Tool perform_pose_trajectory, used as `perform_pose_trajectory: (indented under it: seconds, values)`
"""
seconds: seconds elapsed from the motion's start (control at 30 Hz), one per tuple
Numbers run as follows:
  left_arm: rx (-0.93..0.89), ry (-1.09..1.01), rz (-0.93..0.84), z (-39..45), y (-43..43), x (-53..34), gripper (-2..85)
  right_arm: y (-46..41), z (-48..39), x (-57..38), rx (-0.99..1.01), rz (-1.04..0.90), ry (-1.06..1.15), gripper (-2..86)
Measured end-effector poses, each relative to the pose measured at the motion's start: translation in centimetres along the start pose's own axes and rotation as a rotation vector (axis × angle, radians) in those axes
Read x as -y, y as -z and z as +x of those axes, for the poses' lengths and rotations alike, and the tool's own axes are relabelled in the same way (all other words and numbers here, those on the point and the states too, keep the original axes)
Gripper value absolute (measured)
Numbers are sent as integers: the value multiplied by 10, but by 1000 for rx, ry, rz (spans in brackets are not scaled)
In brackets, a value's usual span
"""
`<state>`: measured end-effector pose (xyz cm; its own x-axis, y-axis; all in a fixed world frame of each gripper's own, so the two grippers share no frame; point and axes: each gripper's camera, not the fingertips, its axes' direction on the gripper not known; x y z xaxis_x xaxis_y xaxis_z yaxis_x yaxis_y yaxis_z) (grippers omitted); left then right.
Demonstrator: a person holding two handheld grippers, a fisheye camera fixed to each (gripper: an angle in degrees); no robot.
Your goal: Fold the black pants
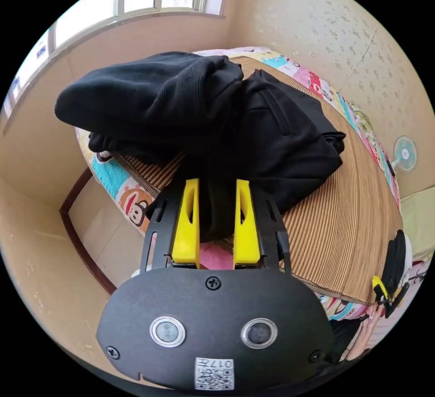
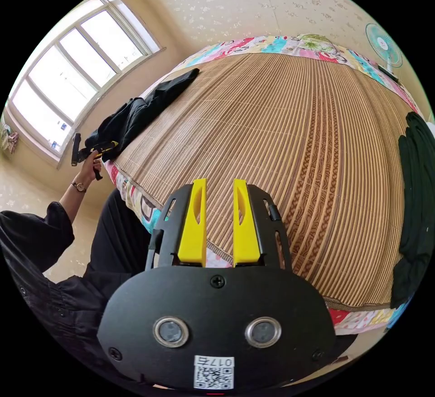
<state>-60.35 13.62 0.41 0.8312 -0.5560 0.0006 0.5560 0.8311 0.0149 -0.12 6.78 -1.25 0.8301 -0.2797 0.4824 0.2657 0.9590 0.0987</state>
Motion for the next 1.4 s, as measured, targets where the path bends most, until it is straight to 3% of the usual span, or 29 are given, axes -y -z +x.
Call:
perform_pose_trajectory:
  seconds: [0.1,0.3,0.5,0.57,0.67,0.83,0.97,1.1,1.2,1.27,1.4]
  values:
    - [-57,-56,53,8,6,-10,18,-2,-7,-3,1,-2,49,58]
    - [-395,-177,131,54,44,-28,-5,20,-15,-14,59,85,180,15]
    - [-776,-507,70,214,70,-68,-7,49,11,-30,88,190,98,13]
    - [-734,-633,34,291,73,-93,-5,56,23,-39,77,211,69,18]
    - [-745,-774,78,336,91,-118,1,69,41,-48,88,214,24,35]
    - [-708,-827,19,314,103,-134,12,84,51,-59,137,218,58,82]
    - [-589,-836,9,299,121,-136,6,84,23,-46,298,232,204,112]
    - [-775,-928,-74,313,127,-135,-2,73,6,-27,380,242,293,127]
    - [-875,-948,-245,332,108,-121,-4,69,17,-19,382,241,246,129]
    - [-671,-848,-317,337,87,-101,-5,68,25,-20,337,238,225,129]
    - [-361,-866,-172,344,89,-88,-5,62,36,-25,292,198,194,130]
